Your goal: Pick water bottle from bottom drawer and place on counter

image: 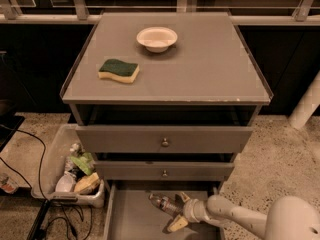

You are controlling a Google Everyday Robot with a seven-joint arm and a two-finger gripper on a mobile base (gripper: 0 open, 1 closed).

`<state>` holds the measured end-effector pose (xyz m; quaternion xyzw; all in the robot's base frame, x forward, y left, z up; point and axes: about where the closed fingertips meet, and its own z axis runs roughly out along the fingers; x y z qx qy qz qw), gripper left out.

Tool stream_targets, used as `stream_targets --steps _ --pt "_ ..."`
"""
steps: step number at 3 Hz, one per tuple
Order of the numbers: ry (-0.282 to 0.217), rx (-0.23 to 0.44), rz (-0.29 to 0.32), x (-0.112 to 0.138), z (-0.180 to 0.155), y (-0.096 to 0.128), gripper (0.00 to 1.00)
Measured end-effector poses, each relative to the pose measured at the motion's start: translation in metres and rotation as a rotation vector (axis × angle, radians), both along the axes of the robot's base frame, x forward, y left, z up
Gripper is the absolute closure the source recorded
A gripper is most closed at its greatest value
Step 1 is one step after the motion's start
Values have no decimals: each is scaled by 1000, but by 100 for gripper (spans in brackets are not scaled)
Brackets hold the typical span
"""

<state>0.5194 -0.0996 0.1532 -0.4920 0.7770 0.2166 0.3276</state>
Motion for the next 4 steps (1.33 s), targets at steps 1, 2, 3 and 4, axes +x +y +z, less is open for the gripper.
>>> stream_targets --steps 1,2,3,4 --pt "14 2 -6 7 -10 5 0" --pt "36 10 -5 10 -20 9 0" --pt "36 10 -5 11 -20 10 17" --pt "36 10 -5 11 -20 10 41"
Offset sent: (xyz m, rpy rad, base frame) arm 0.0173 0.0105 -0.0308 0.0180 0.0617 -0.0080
